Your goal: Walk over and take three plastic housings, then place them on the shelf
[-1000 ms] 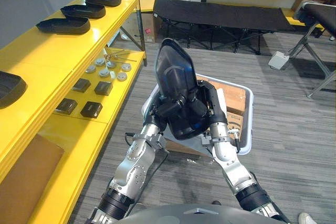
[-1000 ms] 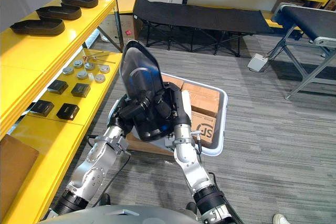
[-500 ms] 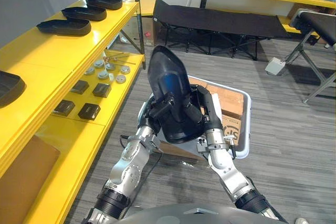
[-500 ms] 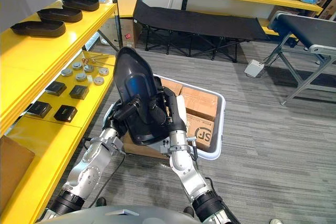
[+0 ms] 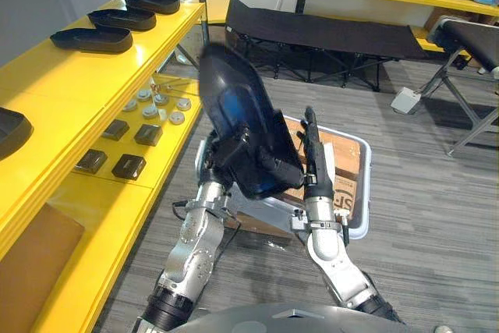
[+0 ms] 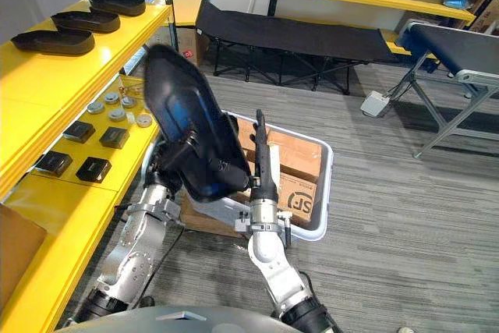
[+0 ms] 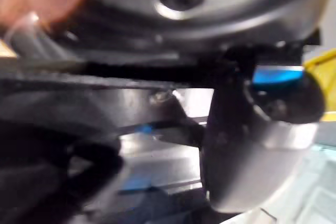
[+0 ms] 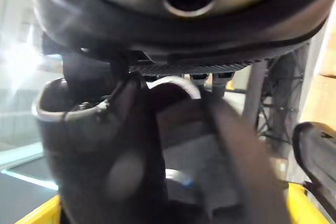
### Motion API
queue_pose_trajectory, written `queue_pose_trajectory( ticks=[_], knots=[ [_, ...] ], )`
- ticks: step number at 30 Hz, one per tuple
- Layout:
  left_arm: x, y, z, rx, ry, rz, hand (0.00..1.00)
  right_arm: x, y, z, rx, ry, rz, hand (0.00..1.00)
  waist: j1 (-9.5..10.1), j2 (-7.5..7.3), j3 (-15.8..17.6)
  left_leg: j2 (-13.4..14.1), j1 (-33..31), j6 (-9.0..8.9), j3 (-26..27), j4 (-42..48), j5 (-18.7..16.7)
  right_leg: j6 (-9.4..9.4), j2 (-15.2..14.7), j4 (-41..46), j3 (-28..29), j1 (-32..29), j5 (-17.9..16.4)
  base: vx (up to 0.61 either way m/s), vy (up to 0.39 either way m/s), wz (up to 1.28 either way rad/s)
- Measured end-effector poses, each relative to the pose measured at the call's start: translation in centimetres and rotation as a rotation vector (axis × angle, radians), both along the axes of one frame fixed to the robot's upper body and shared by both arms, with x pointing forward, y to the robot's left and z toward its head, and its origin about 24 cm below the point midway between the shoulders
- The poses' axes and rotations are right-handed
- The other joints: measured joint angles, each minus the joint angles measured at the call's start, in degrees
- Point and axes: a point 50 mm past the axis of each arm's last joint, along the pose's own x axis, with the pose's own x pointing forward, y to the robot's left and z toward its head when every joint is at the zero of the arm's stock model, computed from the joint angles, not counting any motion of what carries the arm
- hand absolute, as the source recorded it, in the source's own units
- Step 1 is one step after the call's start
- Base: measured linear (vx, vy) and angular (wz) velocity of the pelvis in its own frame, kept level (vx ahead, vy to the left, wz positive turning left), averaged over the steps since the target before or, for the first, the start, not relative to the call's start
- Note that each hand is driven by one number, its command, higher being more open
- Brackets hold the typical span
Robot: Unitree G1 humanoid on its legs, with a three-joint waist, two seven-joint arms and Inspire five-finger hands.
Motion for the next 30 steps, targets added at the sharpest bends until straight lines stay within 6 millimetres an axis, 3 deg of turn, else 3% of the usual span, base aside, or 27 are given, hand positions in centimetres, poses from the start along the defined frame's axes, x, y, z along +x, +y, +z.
queue_pose_trajectory(
  ticks=[6,7,12,15,22,26,30],
  knots=[
    [-0.4,1.9,1.3,0.095,-0.071,0.273,0.00,-0.3,0.6,-0.4,0.037,0.043,0.056,1.00,-0.05,0.55,0.1,0.0,0.1,0.01,0.0,0.0,-0.8,-0.77,0.0,0.3,0.0,-0.1,-0.5,0.00,0.000,0.00],
    [-0.6,2.5,1.4,0.182,-0.068,0.406,0.00,-0.3,0.8,-0.5,0.037,0.055,0.057,1.00,-0.08,0.60,0.2,0.0,0.1,0.00,-0.1,0.0,-0.9,-0.90,0.0,0.8,0.0,-0.1,-0.7,0.00,0.000,0.00],
    [-1.7,5.1,2.1,0.382,-0.088,0.751,0.00,-0.8,0.2,-1.6,0.056,0.142,0.027,1.00,-0.44,0.84,0.4,0.0,0.2,-0.11,-0.2,0.0,-1.1,-0.87,0.0,0.9,-0.3,0.0,-0.7,0.00,0.000,0.00],
    [-2.1,6.5,2.6,0.433,-0.092,0.894,0.00,-0.8,-0.2,-1.8,0.059,0.153,0.011,1.00,-0.41,1.28,1.1,0.0,0.4,0.03,-0.2,0.0,-1.3,-0.83,0.0,0.9,-0.6,0.4,-0.7,0.00,0.000,0.00],
    [-2.2,6.8,2.8,0.451,-0.099,0.905,0.00,-0.5,-0.1,0.8,0.200,0.040,0.104,1.00,-0.21,1.81,2.6,0.0,0.9,0.17,-0.5,0.0,-1.5,-0.32,-0.1,0.9,-1.3,1.2,-1.2,0.00,-0.001,0.01],
    [-2.6,6.7,2.1,0.475,-0.101,0.763,0.00,-0.2,-0.1,1.2,0.291,0.027,0.181,1.00,0.06,2.09,2.7,0.0,0.9,0.14,-2.1,0.0,-1.5,-0.24,-0.1,0.9,-4.2,2.9,-1.3,0.03,-0.010,0.18],
    [-3.7,7.3,0.6,0.454,-0.037,0.677,0.00,-0.1,-0.2,1.2,0.276,0.027,0.244,1.00,0.80,2.21,2.9,-0.2,0.7,0.55,-3.7,0.0,-1.9,-0.12,-0.1,0.9,-6.5,4.1,-1.9,0.02,-0.010,0.21]
  ],
)
